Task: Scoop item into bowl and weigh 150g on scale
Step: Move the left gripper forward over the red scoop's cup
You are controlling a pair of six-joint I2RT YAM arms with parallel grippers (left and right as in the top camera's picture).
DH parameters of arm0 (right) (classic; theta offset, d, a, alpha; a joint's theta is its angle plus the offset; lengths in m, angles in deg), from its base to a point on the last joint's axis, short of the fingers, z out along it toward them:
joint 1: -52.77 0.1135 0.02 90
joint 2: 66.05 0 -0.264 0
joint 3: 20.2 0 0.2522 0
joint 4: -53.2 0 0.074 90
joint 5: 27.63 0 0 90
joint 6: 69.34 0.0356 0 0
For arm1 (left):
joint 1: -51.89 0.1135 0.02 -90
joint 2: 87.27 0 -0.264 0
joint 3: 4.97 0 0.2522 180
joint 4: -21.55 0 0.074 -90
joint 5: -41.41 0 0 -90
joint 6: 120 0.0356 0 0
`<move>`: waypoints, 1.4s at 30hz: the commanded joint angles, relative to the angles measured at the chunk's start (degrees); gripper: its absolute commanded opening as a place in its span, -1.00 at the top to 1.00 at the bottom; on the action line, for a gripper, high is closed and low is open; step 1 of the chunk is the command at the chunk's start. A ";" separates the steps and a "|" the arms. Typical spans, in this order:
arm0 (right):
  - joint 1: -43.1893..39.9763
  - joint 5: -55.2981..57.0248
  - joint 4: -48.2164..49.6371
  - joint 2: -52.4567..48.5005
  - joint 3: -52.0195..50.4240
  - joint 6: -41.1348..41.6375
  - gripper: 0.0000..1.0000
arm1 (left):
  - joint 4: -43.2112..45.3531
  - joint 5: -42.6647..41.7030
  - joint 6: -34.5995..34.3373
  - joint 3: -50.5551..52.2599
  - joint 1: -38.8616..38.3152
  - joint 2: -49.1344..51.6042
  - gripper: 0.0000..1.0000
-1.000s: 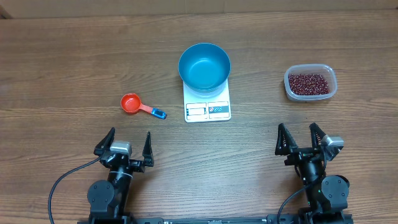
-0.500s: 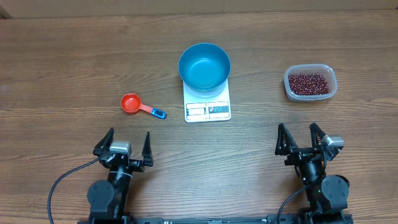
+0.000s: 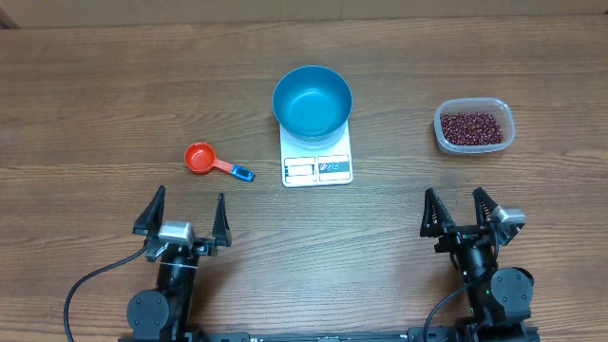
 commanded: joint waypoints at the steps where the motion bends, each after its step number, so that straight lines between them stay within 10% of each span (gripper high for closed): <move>1: 0.35 0.31 0.33 0.46 -0.59 -0.37 -1.00 | 0.13 -1.68 0.33 -2.82 -0.02 -0.55 -0.99; 17: 0.35 0.31 0.33 0.46 -0.59 -0.39 -1.00 | -39.63 7.50 -3.82 -40.52 0.00 18.62 -1.00; 22: 0.35 0.31 0.33 0.46 -0.59 -0.39 -1.00 | -50.07 -2.25 -4.00 -54.42 -0.02 30.97 -0.99; 27: 0.35 0.31 0.33 0.46 -0.59 -0.39 -1.00 | -50.90 -20.02 -3.98 -59.08 -0.02 38.34 -0.99; 42: 0.35 0.31 0.33 0.46 -0.59 -0.37 -1.00 | -53.07 -28.81 -5.90 -59.08 0.00 53.22 -0.99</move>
